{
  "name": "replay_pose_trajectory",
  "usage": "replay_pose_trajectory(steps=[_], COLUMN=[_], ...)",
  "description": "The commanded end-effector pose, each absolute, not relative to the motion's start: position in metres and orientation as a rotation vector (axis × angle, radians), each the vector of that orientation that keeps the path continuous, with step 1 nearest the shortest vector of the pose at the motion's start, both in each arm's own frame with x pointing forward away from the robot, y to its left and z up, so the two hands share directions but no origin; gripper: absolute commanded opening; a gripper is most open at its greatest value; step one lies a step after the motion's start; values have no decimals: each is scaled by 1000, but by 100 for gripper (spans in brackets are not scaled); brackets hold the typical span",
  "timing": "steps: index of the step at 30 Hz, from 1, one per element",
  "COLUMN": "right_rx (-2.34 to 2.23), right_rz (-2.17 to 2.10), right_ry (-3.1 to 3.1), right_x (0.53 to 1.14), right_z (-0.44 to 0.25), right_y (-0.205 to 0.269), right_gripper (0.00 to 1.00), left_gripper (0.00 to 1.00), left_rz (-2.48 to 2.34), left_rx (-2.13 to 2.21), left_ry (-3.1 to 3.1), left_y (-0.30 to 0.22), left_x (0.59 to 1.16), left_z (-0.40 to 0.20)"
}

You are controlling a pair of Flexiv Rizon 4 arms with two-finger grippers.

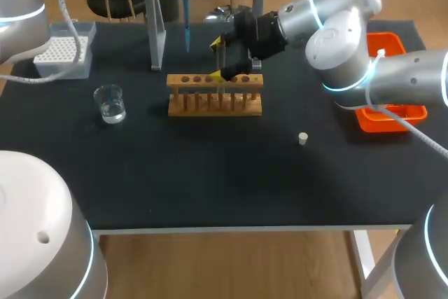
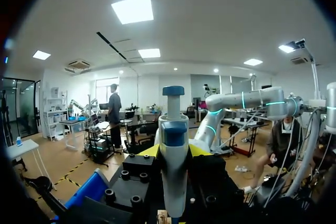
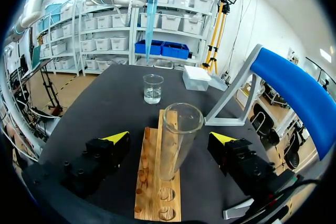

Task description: Invert the test tube, pick up the pipette, mount the tip to pipette, aspirate from beaker and dispense into the tube, eject the tip, return the pipette, and cap with the stopper.

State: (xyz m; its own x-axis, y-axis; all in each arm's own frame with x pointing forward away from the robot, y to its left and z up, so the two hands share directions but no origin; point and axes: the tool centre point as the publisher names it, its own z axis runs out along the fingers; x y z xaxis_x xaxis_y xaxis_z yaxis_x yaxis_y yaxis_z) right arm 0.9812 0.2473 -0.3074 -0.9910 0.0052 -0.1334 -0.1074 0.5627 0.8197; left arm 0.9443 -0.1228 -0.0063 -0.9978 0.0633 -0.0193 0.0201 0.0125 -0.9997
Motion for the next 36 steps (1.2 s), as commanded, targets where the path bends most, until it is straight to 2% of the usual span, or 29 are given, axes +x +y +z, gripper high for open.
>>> replay_pose_trajectory(steps=[1, 11, 36], right_rx=[-90, -90, -90], right_rz=[1410, 1410, 1410], right_ry=[2674, 2674, 2674], right_x=[982, 982, 982], right_z=[-307, -307, -307], right_y=[247, 247, 247], right_gripper=[100, 100, 100], left_gripper=[0, 0, 0], left_rz=[2165, 2154, 2153], left_rx=[-137, -209, -241], left_ry=[-2194, -2158, -2113], left_y=[-142, -170, -184], left_x=[957, 964, 966], left_z=[-1, 6, 4])
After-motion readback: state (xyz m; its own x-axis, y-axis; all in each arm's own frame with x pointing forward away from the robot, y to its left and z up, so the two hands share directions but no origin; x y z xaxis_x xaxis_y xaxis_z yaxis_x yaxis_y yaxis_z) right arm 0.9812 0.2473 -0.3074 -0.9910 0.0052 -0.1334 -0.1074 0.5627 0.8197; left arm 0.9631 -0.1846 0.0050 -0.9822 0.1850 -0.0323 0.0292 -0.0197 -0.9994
